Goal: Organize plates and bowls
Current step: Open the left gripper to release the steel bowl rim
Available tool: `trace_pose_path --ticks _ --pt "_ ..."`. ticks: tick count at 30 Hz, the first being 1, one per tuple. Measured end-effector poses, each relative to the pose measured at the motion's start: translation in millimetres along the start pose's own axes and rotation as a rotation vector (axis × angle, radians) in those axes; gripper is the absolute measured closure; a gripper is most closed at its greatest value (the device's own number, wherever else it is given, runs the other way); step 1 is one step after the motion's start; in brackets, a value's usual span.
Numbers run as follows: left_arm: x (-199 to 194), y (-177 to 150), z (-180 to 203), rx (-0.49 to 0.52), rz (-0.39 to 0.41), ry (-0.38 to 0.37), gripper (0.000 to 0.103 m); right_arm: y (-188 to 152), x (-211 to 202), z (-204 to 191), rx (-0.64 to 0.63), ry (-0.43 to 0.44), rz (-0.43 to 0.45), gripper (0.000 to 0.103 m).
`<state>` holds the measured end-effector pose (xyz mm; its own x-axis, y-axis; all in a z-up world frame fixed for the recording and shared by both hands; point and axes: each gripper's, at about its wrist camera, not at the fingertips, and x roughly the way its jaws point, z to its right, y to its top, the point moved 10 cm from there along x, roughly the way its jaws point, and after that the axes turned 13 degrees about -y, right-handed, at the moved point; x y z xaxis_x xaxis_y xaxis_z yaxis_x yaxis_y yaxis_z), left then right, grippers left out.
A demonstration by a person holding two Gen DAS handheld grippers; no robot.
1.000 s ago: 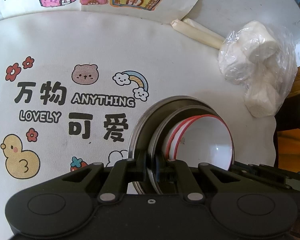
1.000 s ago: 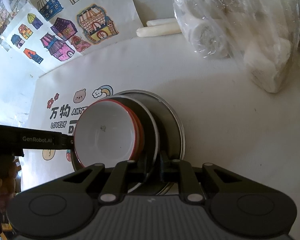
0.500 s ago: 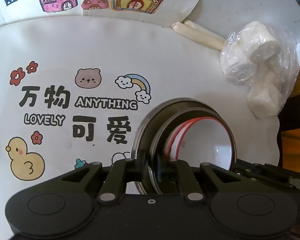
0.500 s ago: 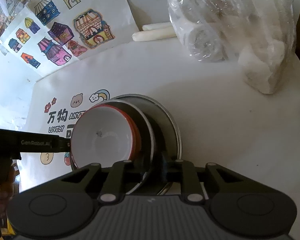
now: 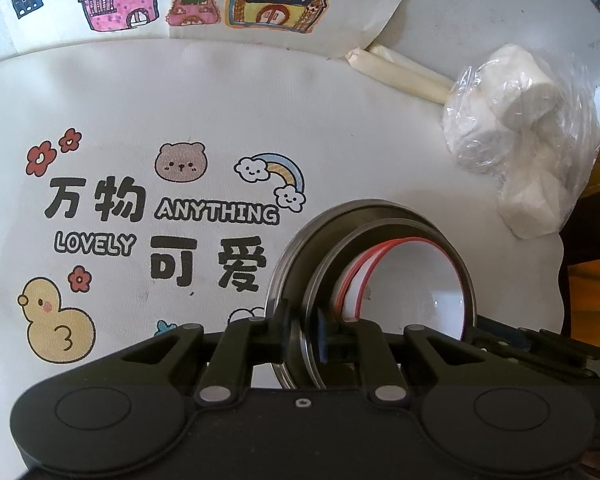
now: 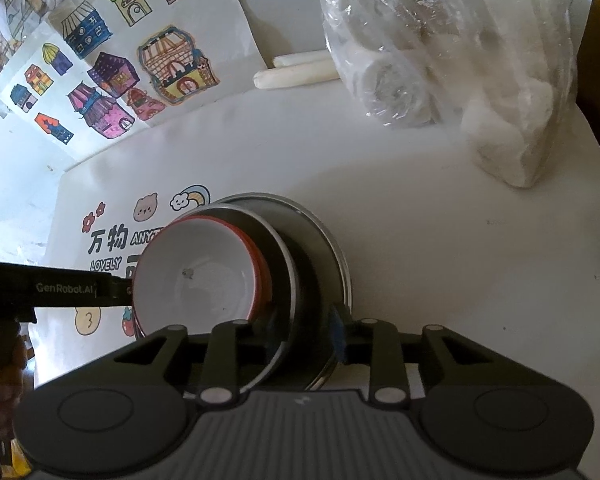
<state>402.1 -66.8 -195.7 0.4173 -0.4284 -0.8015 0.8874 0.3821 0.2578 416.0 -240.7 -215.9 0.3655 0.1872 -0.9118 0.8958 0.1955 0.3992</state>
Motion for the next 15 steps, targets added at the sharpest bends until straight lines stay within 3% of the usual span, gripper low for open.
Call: trace_pose_path --ticks 3,5,9,12,15 --pt "0 0 0 0.007 0.003 0.001 0.088 0 -2 0 0.003 -0.011 0.007 0.07" --pt "-1 0 1 0.014 0.004 0.005 0.088 1 -4 2 -0.003 -0.048 0.017 0.054" --pt "-3 1 3 0.03 0.011 0.019 0.086 2 -8 7 0.027 -0.034 0.027 0.05" --pt "-7 3 -1 0.052 0.026 0.088 0.061 3 -9 8 0.018 -0.043 0.036 0.05" --pt "-14 6 -5 0.06 0.053 0.095 0.049 2 -9 9 0.024 -0.043 0.038 0.049"
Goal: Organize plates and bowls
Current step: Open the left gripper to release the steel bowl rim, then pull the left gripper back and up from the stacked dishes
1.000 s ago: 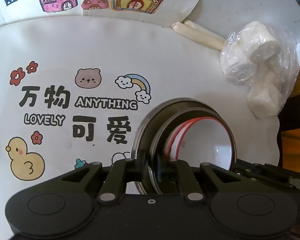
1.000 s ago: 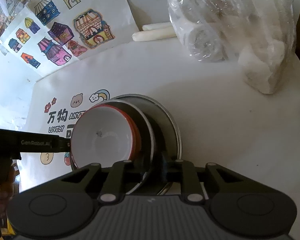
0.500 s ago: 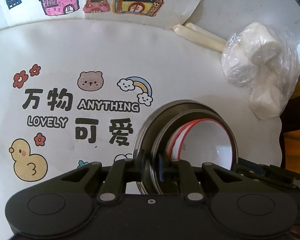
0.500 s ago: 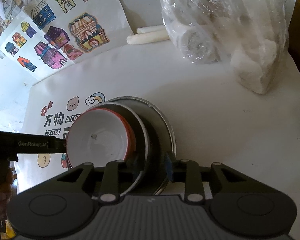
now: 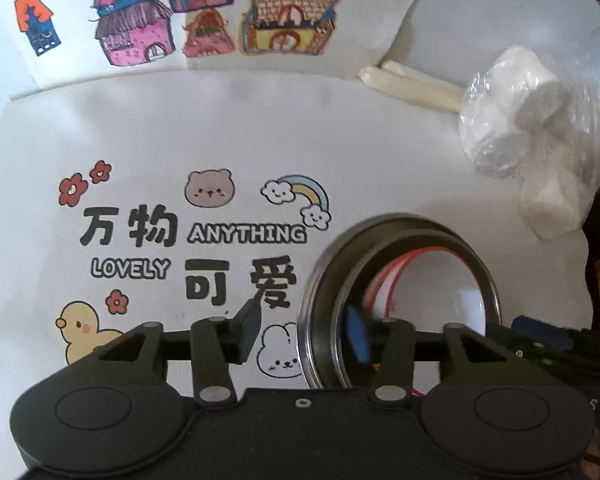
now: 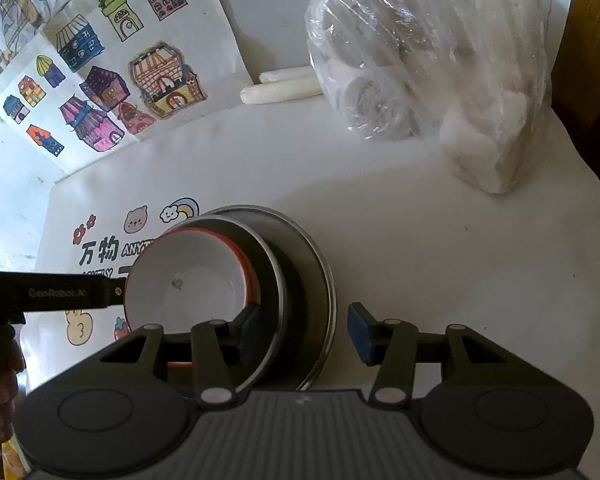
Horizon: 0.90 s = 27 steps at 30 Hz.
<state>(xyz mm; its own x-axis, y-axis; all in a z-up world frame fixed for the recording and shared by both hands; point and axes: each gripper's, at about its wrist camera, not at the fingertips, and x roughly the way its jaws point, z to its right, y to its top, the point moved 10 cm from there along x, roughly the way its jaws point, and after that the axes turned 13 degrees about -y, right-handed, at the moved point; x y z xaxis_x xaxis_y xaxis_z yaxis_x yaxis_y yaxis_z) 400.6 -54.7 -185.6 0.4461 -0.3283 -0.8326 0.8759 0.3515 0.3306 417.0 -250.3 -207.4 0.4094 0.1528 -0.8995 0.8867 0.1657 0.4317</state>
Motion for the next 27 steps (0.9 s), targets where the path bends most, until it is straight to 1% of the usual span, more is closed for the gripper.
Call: trace_pose_path --ticks 1,3,6,9,11,12,13,15,19,23,27 --pt "-1 1 -1 -0.005 0.005 0.001 0.046 0 0 0 0.002 0.001 0.001 0.048" --pt "-4 2 -3 0.003 0.011 0.007 0.043 0 0 0 0.003 -0.003 0.004 0.048" --pt "-6 1 -3 0.008 0.016 0.013 0.042 -1 -1 1 0.007 -0.006 0.01 0.048" --pt "-6 0 -2 0.012 0.021 0.02 0.041 -1 -3 3 0.012 -0.009 0.015 0.045" --pt "-7 0 -2 0.014 0.026 0.022 0.039 -1 -4 4 0.015 -0.013 0.019 0.042" --pt "-8 1 -2 0.013 0.031 0.023 0.036 -1 -5 5 0.015 -0.016 0.021 0.041" --pt "-10 2 -1 0.012 0.037 0.021 0.035 -1 -6 6 0.013 -0.018 0.022 0.039" --pt "-11 2 -1 0.011 0.044 0.027 0.034 -1 -7 7 0.013 -0.02 0.027 0.037" --pt "-17 3 -1 0.008 0.063 0.046 0.028 0 -12 10 0.013 -0.017 0.04 0.031" --pt "-25 1 0 -0.002 0.086 0.054 0.024 2 -20 9 0.009 0.001 0.068 0.025" --pt "-35 -4 4 -0.005 0.116 0.064 0.022 2 -30 8 0.006 0.026 0.107 0.022"
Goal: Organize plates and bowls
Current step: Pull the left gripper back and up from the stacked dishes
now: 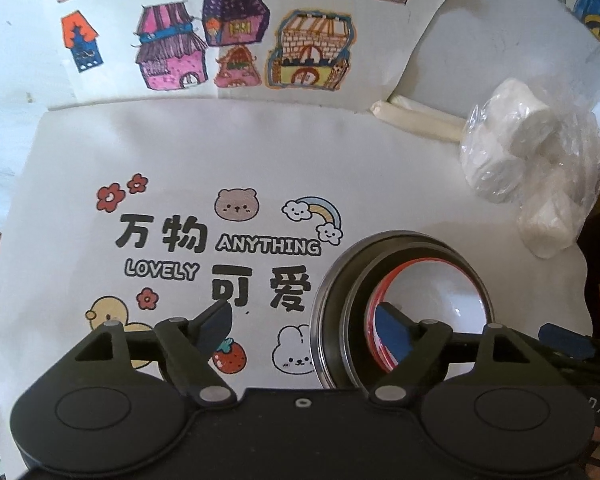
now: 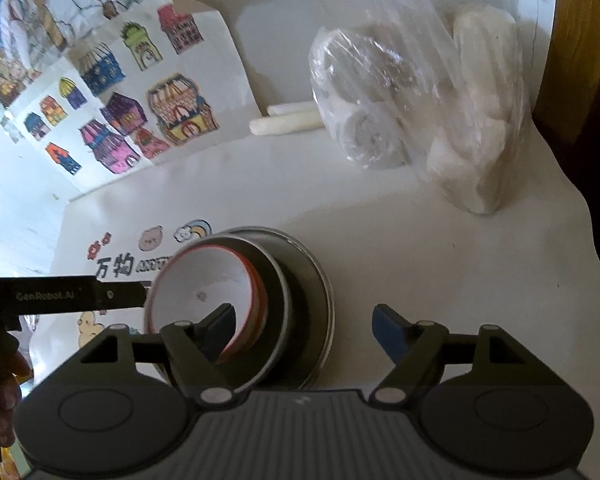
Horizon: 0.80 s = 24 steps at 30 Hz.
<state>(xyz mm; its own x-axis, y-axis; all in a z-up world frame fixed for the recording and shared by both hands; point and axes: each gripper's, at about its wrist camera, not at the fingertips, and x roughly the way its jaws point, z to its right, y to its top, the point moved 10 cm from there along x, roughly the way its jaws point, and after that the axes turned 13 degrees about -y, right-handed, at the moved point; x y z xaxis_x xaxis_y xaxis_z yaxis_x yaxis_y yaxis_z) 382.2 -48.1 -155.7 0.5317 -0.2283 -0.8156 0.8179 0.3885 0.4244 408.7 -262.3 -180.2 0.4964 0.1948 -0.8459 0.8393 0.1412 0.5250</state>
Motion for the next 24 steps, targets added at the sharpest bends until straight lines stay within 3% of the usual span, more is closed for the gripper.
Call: trace_pose_path --ticks 5,11,24 --pt "-23 -7 5 -0.012 0.062 0.005 0.017 1 -19 0 -0.014 0.053 0.061 0.012" --pt "-55 -25 18 -0.013 0.152 0.0 0.002 -5 -50 0 -0.048 0.106 0.11 0.0" --pt "-124 -70 33 -0.023 0.332 -0.032 0.001 -35 -115 -2 -0.059 0.145 0.227 0.0"
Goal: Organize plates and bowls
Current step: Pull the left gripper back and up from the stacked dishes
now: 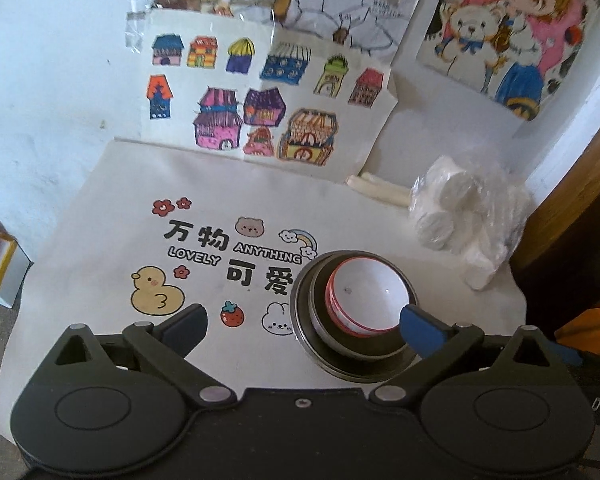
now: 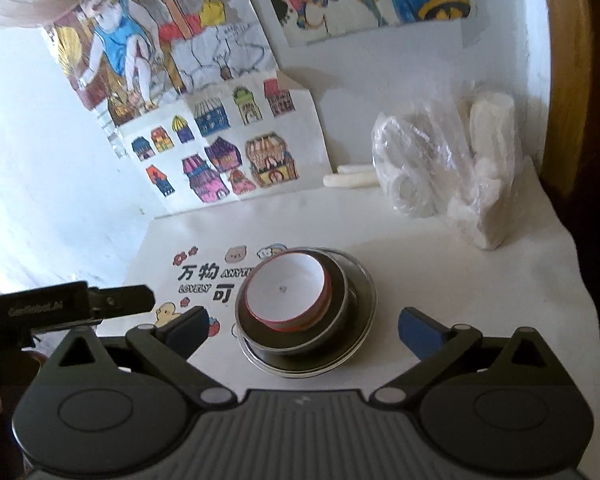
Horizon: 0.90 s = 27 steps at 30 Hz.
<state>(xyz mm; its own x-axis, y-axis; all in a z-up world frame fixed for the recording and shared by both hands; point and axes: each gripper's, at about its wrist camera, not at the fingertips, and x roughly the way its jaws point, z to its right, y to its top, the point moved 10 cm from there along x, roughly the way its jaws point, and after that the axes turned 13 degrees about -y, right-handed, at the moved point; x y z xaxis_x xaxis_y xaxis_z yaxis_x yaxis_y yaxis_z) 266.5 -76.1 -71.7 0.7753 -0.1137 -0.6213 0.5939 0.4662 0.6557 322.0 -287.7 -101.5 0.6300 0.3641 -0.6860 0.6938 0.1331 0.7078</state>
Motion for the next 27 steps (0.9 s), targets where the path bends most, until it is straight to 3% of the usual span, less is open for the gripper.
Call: trace_pose_path --ticks 6,11,19,27 --pt "-29 -5 -7 0.07 0.07 0.035 0.001 -4 -20 -8 0.027 -0.025 0.058 0.0" --pt "-51 -8 -13 0.136 0.102 -0.004 0.001 -13 -31 -24 0.06 -0.053 0.09 0.0" --pt "-86 -17 -34 0.235 0.1 -0.077 0.001 -39 -51 -60 0.123 -0.134 0.141 0.0" --pt "-116 -32 -70 0.267 0.099 -0.066 0.001 -74 -81 -94 0.129 -0.212 0.174 0.0"
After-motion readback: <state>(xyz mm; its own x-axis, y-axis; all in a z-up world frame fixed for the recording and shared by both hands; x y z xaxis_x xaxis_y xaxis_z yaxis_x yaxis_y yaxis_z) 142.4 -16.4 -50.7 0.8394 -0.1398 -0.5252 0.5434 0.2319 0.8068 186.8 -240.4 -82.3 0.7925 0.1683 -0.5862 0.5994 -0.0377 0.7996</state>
